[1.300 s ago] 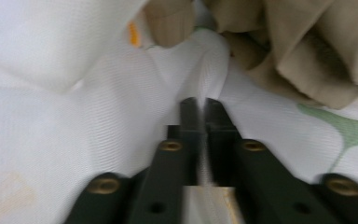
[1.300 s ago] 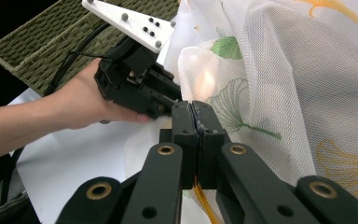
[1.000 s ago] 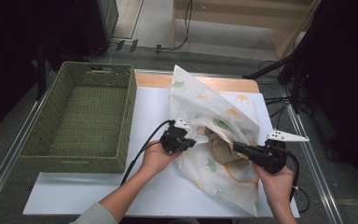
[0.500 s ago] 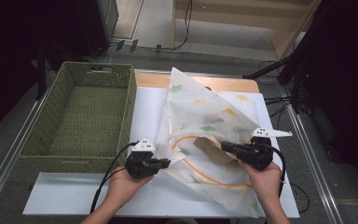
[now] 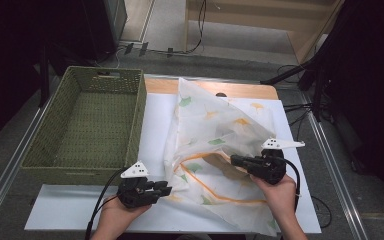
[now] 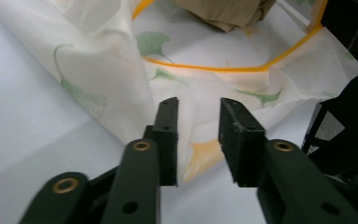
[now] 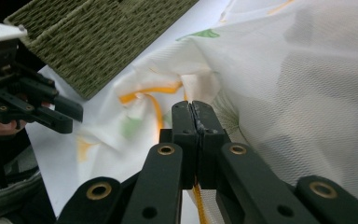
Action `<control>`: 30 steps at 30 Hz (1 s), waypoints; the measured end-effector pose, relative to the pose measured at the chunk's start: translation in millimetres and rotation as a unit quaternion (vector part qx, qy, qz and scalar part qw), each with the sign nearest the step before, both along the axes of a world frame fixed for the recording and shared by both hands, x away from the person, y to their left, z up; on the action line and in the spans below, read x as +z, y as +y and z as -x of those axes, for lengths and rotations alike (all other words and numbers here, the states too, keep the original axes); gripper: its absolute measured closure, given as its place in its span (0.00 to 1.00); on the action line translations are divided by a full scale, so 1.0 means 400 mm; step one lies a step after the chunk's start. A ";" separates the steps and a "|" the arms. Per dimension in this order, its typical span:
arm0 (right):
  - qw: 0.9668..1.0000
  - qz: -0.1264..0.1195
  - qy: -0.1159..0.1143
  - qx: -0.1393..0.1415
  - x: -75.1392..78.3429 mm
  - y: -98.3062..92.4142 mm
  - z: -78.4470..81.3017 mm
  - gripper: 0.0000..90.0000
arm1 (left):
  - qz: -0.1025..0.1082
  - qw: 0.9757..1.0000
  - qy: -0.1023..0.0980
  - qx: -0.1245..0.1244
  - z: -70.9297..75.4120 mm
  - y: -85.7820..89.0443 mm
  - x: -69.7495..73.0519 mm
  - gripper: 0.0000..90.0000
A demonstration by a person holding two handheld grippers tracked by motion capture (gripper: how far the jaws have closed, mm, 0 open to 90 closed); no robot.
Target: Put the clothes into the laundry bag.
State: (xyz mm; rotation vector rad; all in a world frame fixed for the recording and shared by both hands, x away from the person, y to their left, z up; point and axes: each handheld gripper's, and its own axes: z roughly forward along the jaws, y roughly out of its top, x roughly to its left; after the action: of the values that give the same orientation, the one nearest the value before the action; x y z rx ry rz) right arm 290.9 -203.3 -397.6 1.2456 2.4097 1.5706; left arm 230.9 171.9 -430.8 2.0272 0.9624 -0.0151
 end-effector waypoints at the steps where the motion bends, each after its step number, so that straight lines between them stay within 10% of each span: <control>1: 1.000 0.001 0.001 0.002 0.001 0.004 0.004 0.99 | -0.003 1.000 -0.001 -0.002 0.001 -0.001 0.003 0.70; 16: 0.999 -0.004 0.014 0.052 -0.008 0.098 0.056 0.99 | -0.027 0.999 -0.014 -0.028 -0.028 -0.093 -0.007 0.53; 26: 0.998 0.001 0.023 0.053 -0.032 0.117 0.065 0.99 | -0.064 0.998 -0.003 -0.003 -0.087 -0.088 -0.081 0.46; 30: 0.999 0.011 0.017 0.044 -0.038 0.117 0.068 0.99 | -0.070 0.997 -0.029 0.006 -0.086 -0.093 -0.093 0.52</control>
State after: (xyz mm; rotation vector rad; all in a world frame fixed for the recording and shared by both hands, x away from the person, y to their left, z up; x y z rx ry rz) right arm 263.8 -156.6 -412.9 1.1881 2.5299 1.5512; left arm 265.3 134.5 -467.9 2.1377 0.9624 0.1216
